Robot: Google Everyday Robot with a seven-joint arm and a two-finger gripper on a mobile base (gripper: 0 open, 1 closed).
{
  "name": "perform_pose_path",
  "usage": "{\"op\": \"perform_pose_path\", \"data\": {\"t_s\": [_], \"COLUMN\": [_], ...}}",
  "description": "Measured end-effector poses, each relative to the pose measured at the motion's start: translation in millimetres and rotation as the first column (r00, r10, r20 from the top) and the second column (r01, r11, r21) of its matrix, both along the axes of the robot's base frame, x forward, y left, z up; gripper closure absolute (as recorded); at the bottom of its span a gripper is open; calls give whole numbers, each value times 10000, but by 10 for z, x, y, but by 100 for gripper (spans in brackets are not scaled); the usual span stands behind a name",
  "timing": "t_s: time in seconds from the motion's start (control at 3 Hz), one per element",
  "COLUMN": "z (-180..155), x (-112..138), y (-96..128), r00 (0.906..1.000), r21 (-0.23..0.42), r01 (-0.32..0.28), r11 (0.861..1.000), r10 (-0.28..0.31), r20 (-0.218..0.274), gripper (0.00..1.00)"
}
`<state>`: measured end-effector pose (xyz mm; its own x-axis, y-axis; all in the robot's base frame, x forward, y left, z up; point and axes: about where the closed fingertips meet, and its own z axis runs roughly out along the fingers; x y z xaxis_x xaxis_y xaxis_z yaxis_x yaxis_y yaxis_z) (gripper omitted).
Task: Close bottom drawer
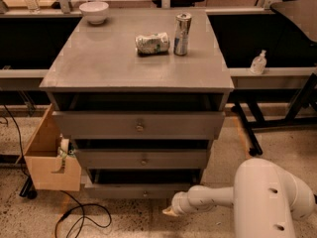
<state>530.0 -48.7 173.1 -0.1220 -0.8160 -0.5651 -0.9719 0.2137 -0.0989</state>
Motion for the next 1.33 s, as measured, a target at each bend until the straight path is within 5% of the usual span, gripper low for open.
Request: {"op": "perform_pose_path", "data": {"t_s": [0.33, 0.67, 1.33], "z": [6, -4, -22], "x": [11, -1, -25], "y": [2, 16, 42], "r00": [10000, 10000, 9999], "r21": [-35, -22, -1], "r01": [-86, -99, -132], "r11": [10000, 9999, 9999], "r10": [86, 99, 132], "r20": [27, 3, -40], "gripper": [87, 86, 39]}}
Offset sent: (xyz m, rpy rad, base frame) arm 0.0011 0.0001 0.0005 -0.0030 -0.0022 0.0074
